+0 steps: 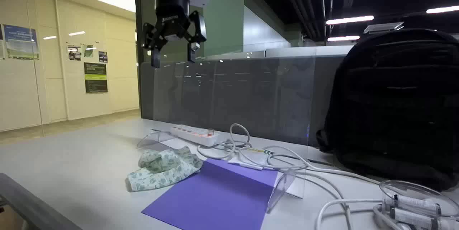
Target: Put the towel on top of the colourless board
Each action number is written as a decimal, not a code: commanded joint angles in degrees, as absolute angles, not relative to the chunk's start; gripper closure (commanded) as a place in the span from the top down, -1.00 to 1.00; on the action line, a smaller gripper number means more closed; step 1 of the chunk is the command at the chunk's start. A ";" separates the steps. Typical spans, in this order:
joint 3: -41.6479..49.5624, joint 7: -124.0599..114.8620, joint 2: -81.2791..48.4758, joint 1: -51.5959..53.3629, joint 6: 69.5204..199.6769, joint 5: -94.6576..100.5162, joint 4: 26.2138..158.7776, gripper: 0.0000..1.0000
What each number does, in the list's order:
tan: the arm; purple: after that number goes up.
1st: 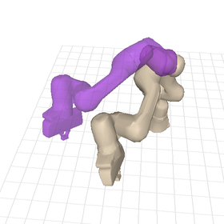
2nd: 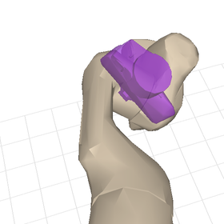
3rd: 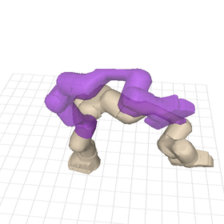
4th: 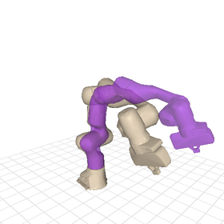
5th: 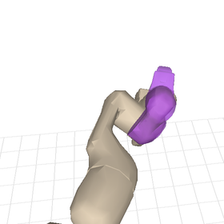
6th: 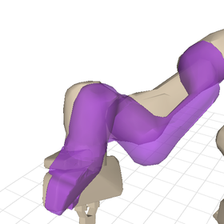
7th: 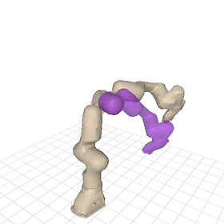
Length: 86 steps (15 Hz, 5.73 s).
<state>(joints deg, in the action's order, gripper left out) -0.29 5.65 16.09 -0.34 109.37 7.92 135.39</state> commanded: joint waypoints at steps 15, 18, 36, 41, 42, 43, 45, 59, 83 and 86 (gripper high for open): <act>-1.43 3.91 13.26 0.26 127.68 11.78 139.79 1.00; -1.82 2.83 8.36 -0.29 142.88 16.14 142.23 1.00; -4.06 22.95 -7.92 3.94 147.01 13.63 138.58 1.00; -3.33 22.18 -14.58 4.40 147.75 22.27 134.70 1.00; -3.17 22.38 -15.92 4.36 147.78 23.33 133.79 1.00; -3.30 23.27 -17.22 4.19 147.90 23.74 132.95 1.00; -4.08 26.06 -19.63 3.70 147.86 23.54 131.28 1.00; -8.59 44.55 -29.04 1.26 146.10 20.12 124.48 -0.11; -11.62 49.18 0.02 6.93 131.76 11.72 124.82 -0.97; -11.13 49.04 4.79 7.35 129.12 11.38 124.58 -0.97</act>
<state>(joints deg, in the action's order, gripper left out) -12.70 49.21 4.87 5.70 129.33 11.20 124.74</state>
